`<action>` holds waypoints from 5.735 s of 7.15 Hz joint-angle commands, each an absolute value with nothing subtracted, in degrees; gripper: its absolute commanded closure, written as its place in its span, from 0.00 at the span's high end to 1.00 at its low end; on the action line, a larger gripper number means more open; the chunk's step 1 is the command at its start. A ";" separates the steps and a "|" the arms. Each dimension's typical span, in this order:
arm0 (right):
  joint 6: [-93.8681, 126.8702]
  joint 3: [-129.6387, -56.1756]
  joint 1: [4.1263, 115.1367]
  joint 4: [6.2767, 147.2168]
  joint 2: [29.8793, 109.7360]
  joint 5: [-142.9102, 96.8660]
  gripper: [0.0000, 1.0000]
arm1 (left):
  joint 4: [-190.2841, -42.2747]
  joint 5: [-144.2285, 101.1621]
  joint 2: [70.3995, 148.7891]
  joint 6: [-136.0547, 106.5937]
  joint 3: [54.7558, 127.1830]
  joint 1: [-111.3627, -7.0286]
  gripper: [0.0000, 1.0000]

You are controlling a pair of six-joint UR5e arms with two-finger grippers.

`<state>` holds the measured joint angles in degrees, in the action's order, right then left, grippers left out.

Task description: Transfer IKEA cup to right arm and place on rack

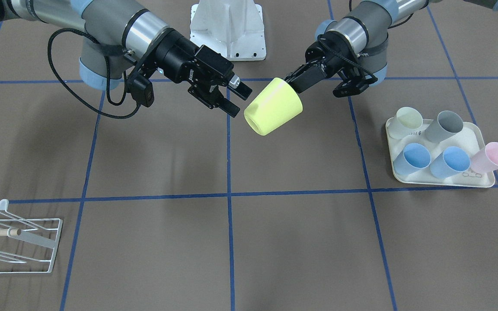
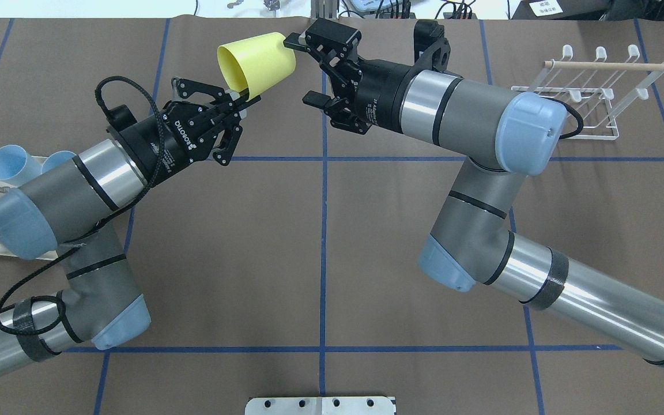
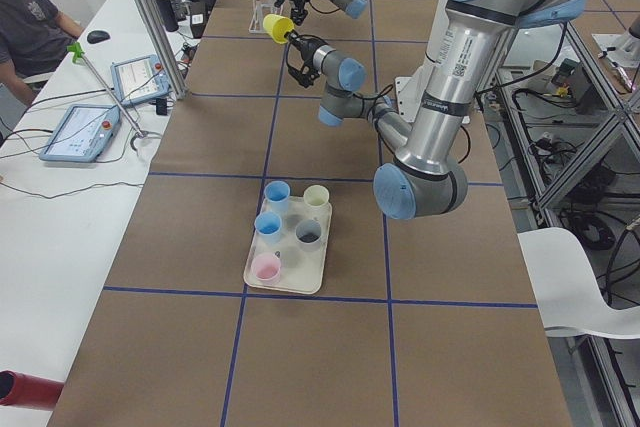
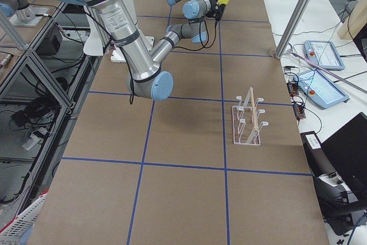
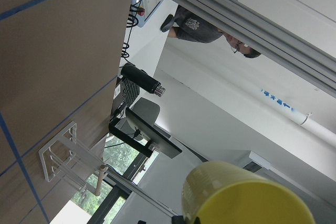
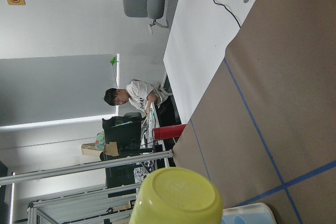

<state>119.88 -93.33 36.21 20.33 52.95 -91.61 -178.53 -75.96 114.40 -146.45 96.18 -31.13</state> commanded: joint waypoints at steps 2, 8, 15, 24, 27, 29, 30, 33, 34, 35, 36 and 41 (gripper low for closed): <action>120.15 -92.90 36.21 20.30 52.91 -91.49 0.99 | -178.33 -75.85 115.40 -145.72 96.06 -30.23 0.00; 121.45 -92.64 36.21 20.39 52.91 -91.41 0.05 | -178.24 -73.48 116.98 -143.70 96.06 -27.60 0.09; 116.59 -92.11 48.47 20.39 56.49 -94.29 0.00 | -178.08 -74.53 116.19 -136.53 96.68 -28.30 1.00; 59.51 -97.99 61.44 42.28 77.41 -81.31 0.00 | -138.01 -77.68 112.24 -102.04 108.10 -29.26 1.00; 51.26 -98.35 60.73 41.49 86.09 -73.68 0.00 | -137.81 -78.49 112.24 -102.04 108.02 -29.27 1.00; 50.54 -99.22 60.82 41.40 90.24 -73.13 0.00 | -137.90 -78.49 112.24 -102.04 107.67 -29.27 1.00; 50.54 -99.40 59.43 40.70 90.87 -71.12 0.00 | -137.90 -78.57 112.24 -101.95 107.67 -29.27 1.00; 50.54 -98.17 55.63 40.52 90.79 -67.06 0.00 | -137.90 -78.66 111.54 -102.04 107.58 -29.18 1.00; 50.45 -98.09 55.63 40.43 90.88 -67.06 0.00 | -137.99 -78.75 111.27 -102.04 107.58 -29.09 1.00; 50.45 -98.00 55.63 40.52 90.88 -67.06 0.00 | -137.99 -78.75 111.27 -102.04 107.67 -29.09 1.00; 50.36 -97.74 55.63 40.52 90.79 -67.15 0.00 | -137.99 -78.75 111.27 -102.04 107.67 -29.09 1.00; 50.36 -94.32 55.63 40.52 88.52 -67.59 0.00 | -137.90 -78.66 111.27 -102.04 107.67 -28.83 1.00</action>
